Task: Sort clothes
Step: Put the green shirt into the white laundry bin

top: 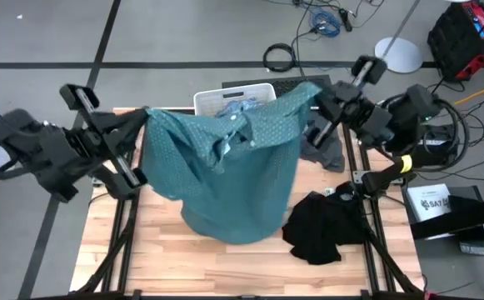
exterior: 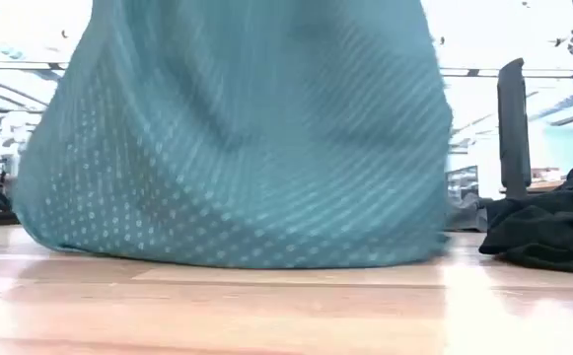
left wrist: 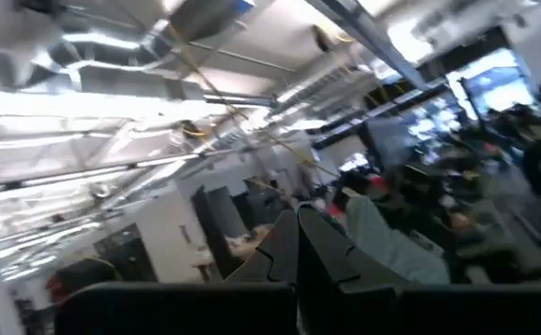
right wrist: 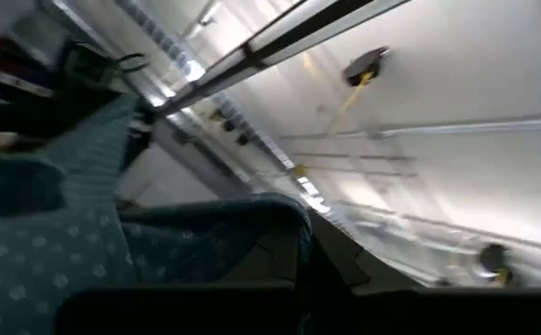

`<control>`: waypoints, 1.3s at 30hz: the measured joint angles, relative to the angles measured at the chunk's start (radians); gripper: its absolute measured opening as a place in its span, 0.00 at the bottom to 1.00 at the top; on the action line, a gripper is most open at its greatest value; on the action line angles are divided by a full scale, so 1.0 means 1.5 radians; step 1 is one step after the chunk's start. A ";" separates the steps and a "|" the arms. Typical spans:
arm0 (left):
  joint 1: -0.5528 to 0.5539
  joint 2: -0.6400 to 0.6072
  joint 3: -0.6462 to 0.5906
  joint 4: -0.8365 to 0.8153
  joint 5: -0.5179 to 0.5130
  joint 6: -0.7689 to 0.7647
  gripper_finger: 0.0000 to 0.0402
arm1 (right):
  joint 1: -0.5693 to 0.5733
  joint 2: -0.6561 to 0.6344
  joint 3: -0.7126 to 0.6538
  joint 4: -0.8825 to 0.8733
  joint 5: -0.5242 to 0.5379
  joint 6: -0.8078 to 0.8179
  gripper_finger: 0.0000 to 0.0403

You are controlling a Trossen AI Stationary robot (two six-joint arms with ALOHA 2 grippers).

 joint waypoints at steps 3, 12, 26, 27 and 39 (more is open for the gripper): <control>-0.028 0.000 0.000 -0.125 -0.008 -0.085 0.00 | 0.034 -0.006 0.001 -0.094 0.001 0.051 0.00; -0.113 0.076 -0.021 -0.395 -0.057 -0.357 0.00 | 0.199 -0.029 0.001 -0.428 0.067 0.315 0.00; -0.203 0.298 -0.035 -0.414 -0.127 -0.554 0.00 | 0.458 0.102 0.001 -0.638 0.200 0.655 0.00; -0.206 0.306 -0.035 -0.423 -0.150 -0.576 0.00 | 0.467 0.116 0.001 -0.649 0.216 0.667 0.00; -0.137 0.301 -0.047 -1.157 -0.182 -1.401 0.00 | 0.341 0.054 -0.217 -0.597 0.131 0.710 0.00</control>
